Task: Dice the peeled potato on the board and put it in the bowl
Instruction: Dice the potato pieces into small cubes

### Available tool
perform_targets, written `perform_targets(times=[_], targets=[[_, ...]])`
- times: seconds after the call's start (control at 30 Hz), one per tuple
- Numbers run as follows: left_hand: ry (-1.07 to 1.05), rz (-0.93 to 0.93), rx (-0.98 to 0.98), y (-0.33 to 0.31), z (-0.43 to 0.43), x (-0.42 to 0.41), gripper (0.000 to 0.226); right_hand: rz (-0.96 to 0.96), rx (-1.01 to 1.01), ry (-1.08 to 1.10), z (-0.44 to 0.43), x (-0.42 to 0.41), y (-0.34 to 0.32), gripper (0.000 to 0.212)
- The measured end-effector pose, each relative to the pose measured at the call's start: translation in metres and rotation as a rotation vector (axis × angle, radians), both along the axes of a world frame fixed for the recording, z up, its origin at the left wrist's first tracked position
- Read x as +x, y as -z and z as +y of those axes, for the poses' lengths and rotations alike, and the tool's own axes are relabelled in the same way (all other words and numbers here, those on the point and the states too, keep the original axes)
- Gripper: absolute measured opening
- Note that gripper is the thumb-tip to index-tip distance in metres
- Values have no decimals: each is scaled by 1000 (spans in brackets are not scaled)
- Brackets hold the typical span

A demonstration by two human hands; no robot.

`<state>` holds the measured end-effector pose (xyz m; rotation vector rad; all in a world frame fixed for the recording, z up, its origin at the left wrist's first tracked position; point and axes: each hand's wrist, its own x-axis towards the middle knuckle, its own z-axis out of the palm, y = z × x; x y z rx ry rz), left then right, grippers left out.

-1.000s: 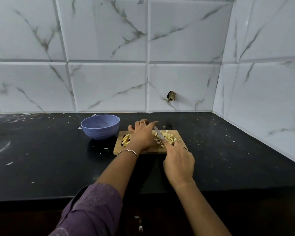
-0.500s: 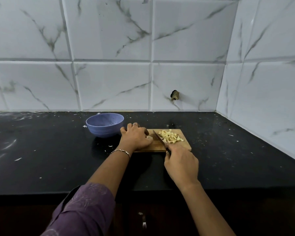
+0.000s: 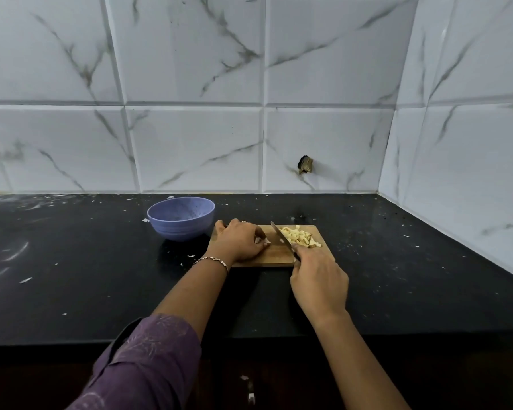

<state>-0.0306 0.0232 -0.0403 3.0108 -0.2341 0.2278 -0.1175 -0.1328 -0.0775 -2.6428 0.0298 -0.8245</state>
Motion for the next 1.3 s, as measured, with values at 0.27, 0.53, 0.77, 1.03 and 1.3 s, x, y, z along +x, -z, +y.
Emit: perform_targets(times=[0.27, 0.53, 0.77, 1.03, 1.3], targets=[[56, -28, 127, -1, -9, 2, 35, -24, 13, -3, 0, -2, -1, 41], [106, -131, 185, -5, -17, -10, 29, -34, 31, -28, 1, -6, -4, 41], [40, -176, 118, 4, -22, -29, 25, -16, 30, -64, -1, -15, -5, 38], [19, -261, 42, 17, -22, -47, 26, -4, 3, -78, -5, -24, -3, 33], [3, -255, 10, 25, -19, -57, 31, 12, -102, -101, -1, -25, -2, 37]])
